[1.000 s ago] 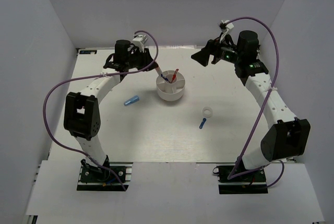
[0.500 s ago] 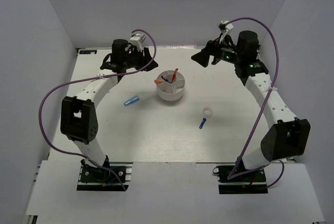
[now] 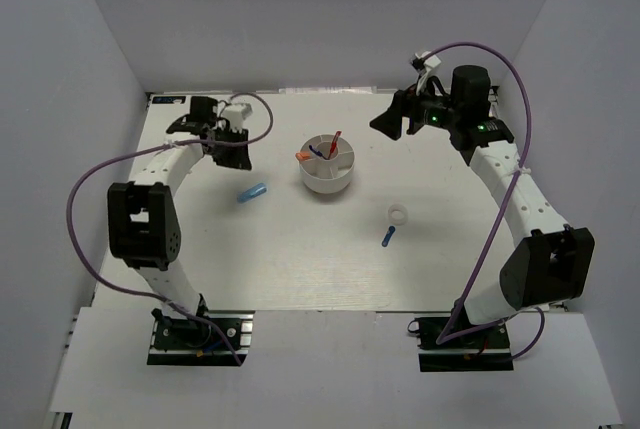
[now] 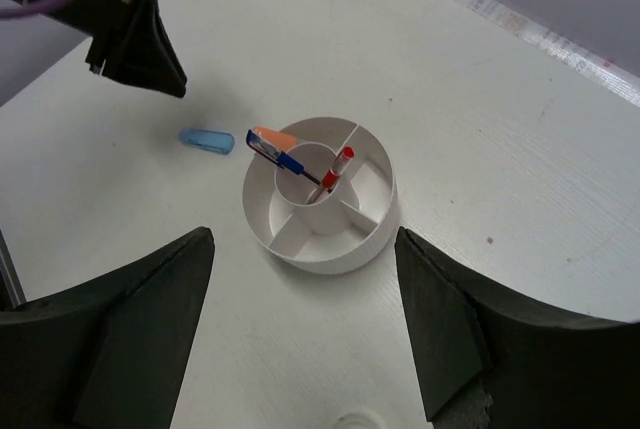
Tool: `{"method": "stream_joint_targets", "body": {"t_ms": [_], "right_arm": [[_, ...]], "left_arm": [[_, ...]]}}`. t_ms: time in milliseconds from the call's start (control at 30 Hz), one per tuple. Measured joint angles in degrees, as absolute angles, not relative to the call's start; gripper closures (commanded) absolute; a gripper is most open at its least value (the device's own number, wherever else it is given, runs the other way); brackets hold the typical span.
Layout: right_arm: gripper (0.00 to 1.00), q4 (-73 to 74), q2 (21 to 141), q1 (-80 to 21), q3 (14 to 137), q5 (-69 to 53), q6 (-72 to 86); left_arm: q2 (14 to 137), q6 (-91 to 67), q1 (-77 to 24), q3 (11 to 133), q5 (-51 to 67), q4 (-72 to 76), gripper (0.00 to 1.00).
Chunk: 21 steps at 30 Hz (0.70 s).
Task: Sort the stationery into containers
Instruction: Pick up the stationery from the center of the board.
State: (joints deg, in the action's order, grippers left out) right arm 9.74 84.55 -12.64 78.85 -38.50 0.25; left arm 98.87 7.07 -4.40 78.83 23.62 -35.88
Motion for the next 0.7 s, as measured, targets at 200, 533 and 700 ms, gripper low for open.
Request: {"method": "stream_joint_targets", "body": {"t_ms": [200,533,700], "right_arm": [[0.22,11.88,84.55,-12.45,78.65,-37.98,-2.17],[0.21,13.32,84.55,-12.45,78.48,-37.74,-3.44],[0.21,13.54,84.58,-12.45,78.48,-37.87,-3.46]], "left_arm": [[106.13,13.63,-6.55,77.36,20.93,-43.88,0.51],[106.94,16.45,-6.98,76.71,15.9,-45.34,0.4],[106.91,17.61,-7.05,74.0,14.11,-43.46,0.4]]}}
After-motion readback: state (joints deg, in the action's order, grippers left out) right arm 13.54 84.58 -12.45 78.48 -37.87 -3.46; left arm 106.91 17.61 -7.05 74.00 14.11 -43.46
